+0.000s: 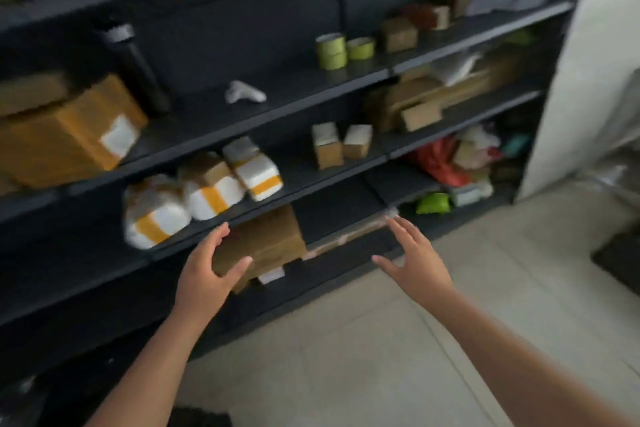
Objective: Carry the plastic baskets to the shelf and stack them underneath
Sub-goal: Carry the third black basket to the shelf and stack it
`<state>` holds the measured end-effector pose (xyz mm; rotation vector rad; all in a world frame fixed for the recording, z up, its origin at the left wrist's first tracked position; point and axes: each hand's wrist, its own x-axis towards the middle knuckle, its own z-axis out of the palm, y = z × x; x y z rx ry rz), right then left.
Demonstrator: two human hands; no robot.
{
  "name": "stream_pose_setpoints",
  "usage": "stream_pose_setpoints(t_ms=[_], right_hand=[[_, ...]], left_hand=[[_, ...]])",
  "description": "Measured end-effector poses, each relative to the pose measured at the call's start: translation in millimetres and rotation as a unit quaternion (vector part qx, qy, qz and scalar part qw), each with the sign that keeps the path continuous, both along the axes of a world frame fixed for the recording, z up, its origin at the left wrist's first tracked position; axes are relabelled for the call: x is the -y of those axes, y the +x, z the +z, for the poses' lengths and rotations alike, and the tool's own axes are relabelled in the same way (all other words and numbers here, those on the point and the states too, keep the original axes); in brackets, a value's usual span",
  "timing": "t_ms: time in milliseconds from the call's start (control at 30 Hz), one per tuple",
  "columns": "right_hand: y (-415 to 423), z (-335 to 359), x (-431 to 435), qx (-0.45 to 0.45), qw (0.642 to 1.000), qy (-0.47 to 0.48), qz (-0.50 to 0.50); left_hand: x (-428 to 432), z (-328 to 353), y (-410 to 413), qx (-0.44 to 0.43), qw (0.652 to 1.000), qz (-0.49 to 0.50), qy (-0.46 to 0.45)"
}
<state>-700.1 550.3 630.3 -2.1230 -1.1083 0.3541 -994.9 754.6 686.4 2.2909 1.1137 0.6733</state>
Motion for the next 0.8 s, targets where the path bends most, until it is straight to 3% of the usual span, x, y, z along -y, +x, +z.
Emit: stream_pose_setpoints(t_ms=[200, 433, 800], right_hand=[[154.6, -5.5, 184.2, -0.030, 0.980, -0.032, -0.195], [253.1, -18.0, 348.7, -0.066, 0.913, -0.039, -0.401], [429.6, -32.6, 439.7, -0.075, 0.818, -0.039, -0.570]], left_hand=[[77.2, -18.8, 228.1, -0.001, 0.987, -0.158, -0.039], [167.9, -54.6, 438.2, -0.004, 0.939, -0.327, -0.104], [223.3, -102.0, 765.0, -0.003, 0.873, -0.464, -0.151]])
